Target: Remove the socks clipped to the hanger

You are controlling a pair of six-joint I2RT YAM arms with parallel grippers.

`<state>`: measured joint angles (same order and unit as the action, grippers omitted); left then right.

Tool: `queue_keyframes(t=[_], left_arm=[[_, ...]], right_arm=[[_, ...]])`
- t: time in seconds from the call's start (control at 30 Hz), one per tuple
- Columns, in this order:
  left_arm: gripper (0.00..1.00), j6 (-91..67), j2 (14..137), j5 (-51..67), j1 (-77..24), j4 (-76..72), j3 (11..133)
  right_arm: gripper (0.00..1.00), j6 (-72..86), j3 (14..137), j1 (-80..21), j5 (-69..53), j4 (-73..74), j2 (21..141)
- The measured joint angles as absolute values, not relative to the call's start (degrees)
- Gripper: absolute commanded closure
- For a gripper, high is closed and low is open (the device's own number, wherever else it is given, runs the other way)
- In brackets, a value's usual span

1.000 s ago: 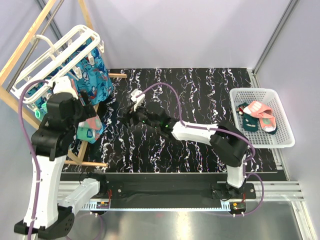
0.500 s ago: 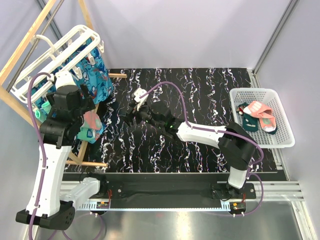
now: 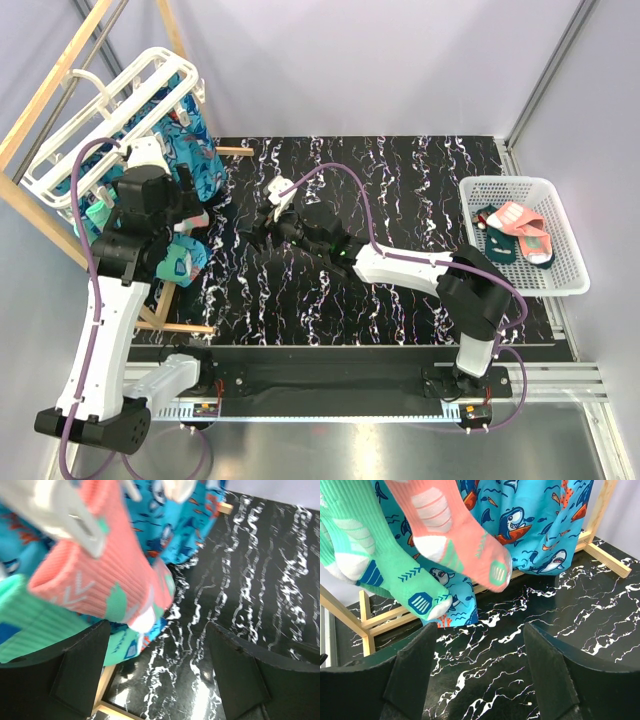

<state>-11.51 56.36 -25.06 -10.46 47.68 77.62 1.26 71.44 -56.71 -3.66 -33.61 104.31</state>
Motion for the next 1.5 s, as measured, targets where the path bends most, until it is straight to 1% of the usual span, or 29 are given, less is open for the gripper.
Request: queue_keyframes(t=[0.2, 0.33, 0.6, 0.67, 0.93, 1.07, 1.3, 1.37, 1.43, 1.5], left_arm=[[0.18, -11.75, 56.36, -20.16, -10.48, 47.42, 77.56], [0.19, -12.03, 56.12, -20.16, -10.46, 47.27, 77.12], [0.18, -12.01, 54.52, -23.18, -10.46, 48.80, 75.96], [0.16, -11.99, 54.06, -23.35, -10.46, 49.91, 76.23], [0.16, -11.51, 48.73, -28.10, -10.48, 51.31, 76.29], [0.16, -11.16, 50.11, -30.13, -10.48, 50.98, 76.27], [0.16, -11.46, 55.02, -31.46, -10.46, 49.43, 75.99], [0.16, -11.49, 55.18, -31.75, -10.39, 48.29, 75.33], [0.20, -11.46, 55.20, -31.59, -10.39, 47.27, 74.87], [0.22, -11.53, 55.44, -31.38, -10.37, 46.44, 74.85]], right_arm=[[0.27, 0.54, 71.88, -56.71, -3.68, -33.56, 104.36], [0.28, 0.14, 73.41, -56.71, -4.14, -33.26, 105.45], [0.28, 0.54, 73.91, -56.71, -4.23, -32.99, 105.95], [0.27, 0.71, 73.91, -56.71, -4.23, -32.95, 105.95], [0.26, 0.71, 73.87, -56.71, -4.25, -32.91, 105.95], [0.26, 0.71, 73.56, -56.71, -4.45, -32.95, 105.93], [0.24, 0.69, 72.82, -56.71, -4.10, -32.95, 105.93], [0.23, 0.69, 72.82, -56.71, -4.12, -32.95, 105.93], [0.24, 0.69, 72.75, -56.71, -4.14, -32.95, 105.93], [0.26, 0.30, 72.69, -56.71, -4.14, -32.97, 105.93]])
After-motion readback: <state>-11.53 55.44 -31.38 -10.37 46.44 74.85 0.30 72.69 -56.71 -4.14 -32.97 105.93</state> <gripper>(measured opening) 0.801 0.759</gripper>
